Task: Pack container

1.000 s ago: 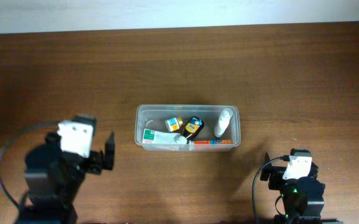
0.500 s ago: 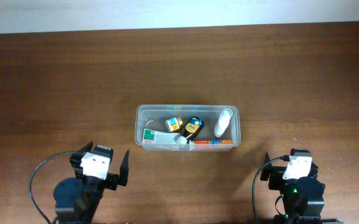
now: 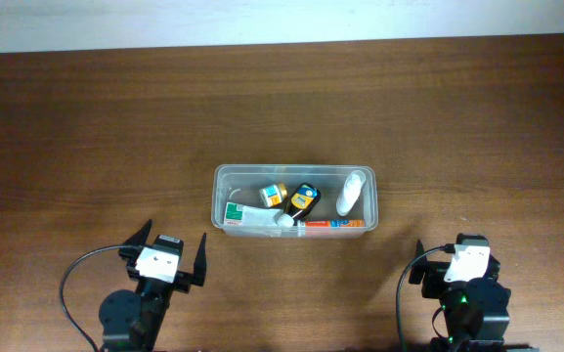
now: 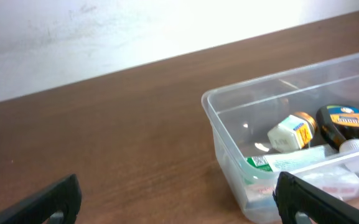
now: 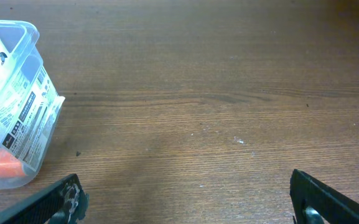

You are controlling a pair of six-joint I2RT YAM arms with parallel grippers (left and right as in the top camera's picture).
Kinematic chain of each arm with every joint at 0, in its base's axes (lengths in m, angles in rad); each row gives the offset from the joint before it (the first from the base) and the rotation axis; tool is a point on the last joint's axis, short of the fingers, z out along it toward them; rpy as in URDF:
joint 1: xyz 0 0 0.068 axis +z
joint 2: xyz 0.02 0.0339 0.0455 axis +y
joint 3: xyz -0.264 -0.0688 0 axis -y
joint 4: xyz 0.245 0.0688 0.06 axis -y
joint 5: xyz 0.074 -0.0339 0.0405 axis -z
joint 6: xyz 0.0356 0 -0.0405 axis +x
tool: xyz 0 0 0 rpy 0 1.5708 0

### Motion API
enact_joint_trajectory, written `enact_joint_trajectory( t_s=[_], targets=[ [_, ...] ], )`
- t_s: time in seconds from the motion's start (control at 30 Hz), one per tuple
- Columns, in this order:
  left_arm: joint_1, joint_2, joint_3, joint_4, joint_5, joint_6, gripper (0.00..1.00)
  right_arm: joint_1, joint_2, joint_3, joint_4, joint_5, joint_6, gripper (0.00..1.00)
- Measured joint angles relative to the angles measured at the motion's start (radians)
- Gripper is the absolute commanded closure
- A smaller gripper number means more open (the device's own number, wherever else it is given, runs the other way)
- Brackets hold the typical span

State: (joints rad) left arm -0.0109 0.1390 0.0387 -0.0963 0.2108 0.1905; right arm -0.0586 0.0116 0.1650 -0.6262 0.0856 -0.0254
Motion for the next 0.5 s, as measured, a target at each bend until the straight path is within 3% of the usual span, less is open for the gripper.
enact_joint_trajectory(
  t_s=[0.5],
  targets=[
    [0.000,0.000,-0.009,0.011,0.000,0.000,0.00,0.000,0.000,0.000,0.000,0.000,0.000,0.02]
  ],
)
